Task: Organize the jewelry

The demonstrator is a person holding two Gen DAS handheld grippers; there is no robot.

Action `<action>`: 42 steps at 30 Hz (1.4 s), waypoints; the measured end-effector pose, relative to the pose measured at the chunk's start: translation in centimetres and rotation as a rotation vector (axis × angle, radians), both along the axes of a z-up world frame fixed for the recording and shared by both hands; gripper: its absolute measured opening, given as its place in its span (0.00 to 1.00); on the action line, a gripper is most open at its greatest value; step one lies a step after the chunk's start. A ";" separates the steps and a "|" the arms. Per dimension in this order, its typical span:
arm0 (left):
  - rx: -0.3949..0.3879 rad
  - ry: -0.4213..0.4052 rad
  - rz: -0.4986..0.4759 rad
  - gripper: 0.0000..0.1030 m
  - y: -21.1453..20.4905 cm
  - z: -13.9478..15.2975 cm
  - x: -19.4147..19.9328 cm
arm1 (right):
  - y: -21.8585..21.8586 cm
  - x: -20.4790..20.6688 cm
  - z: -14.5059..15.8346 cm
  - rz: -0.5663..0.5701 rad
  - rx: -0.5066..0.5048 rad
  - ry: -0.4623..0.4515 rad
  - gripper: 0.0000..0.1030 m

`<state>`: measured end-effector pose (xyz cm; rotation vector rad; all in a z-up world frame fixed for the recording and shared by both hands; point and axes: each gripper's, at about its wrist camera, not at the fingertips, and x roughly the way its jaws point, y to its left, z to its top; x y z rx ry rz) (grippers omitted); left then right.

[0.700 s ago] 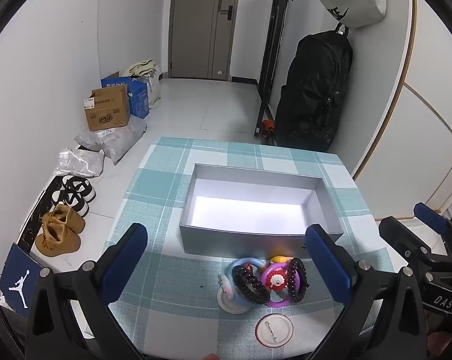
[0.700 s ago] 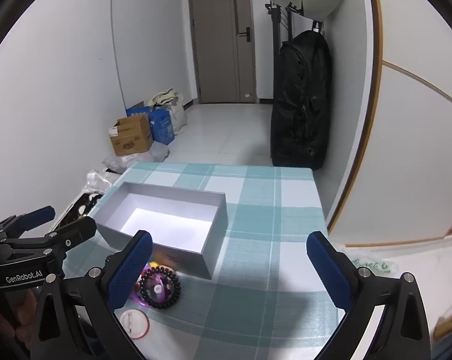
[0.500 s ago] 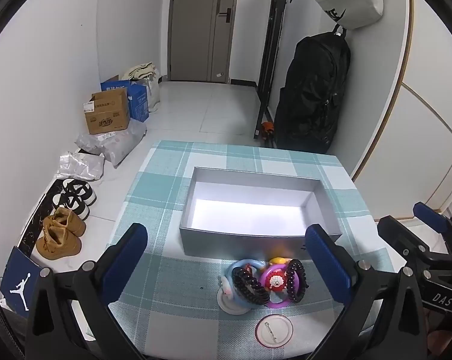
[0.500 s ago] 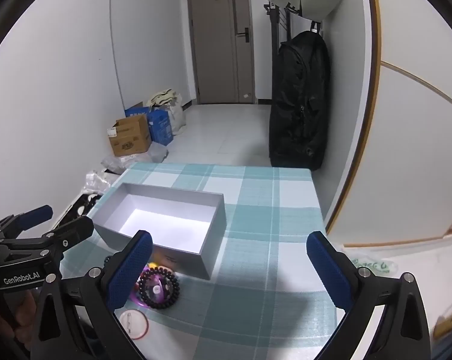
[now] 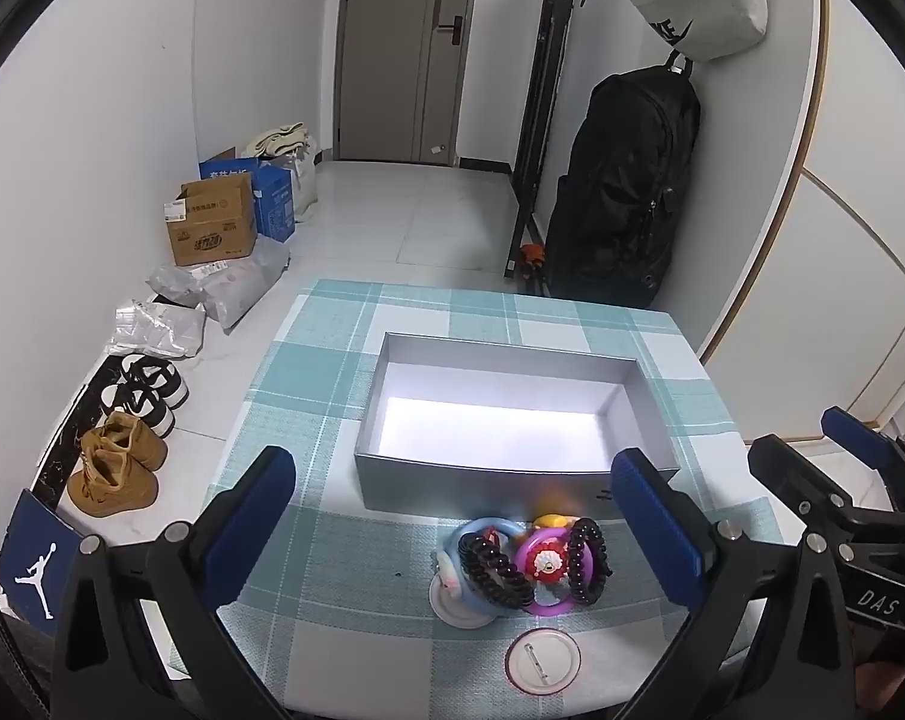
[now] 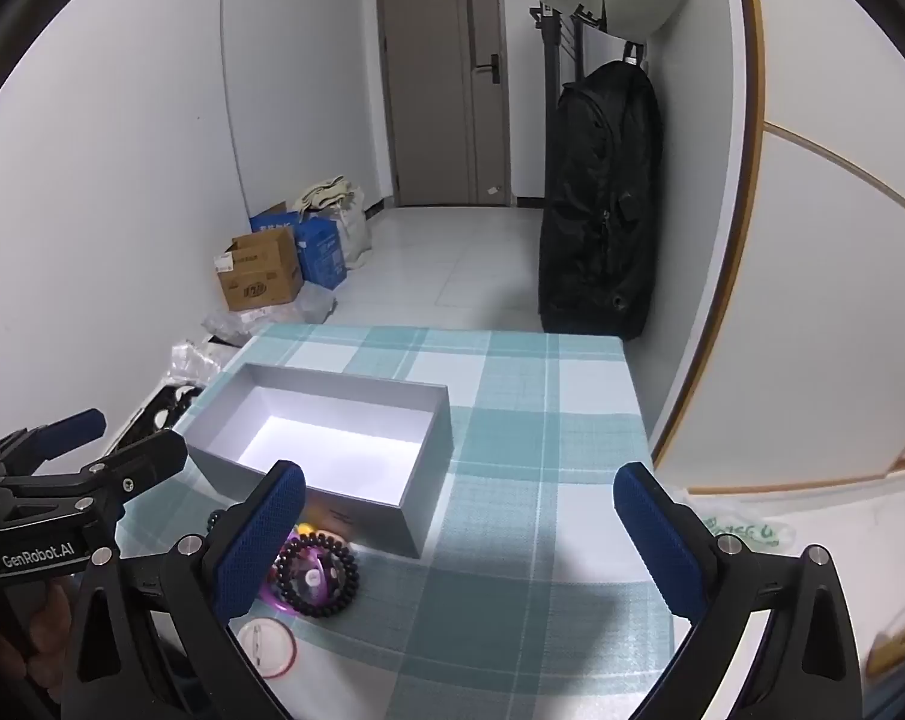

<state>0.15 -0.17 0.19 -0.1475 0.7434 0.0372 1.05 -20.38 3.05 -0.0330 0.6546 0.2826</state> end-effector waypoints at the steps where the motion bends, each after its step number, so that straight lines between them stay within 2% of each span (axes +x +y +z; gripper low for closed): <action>1: -0.001 0.006 0.001 0.99 0.0 0.0 0.1 | -0.1 0.0 0.1 0.000 0.000 -0.001 1.00; 42: -0.036 0.015 -0.022 0.99 0.1 -0.2 -0.2 | 0.3 0.1 -0.3 0.002 -0.009 0.006 1.00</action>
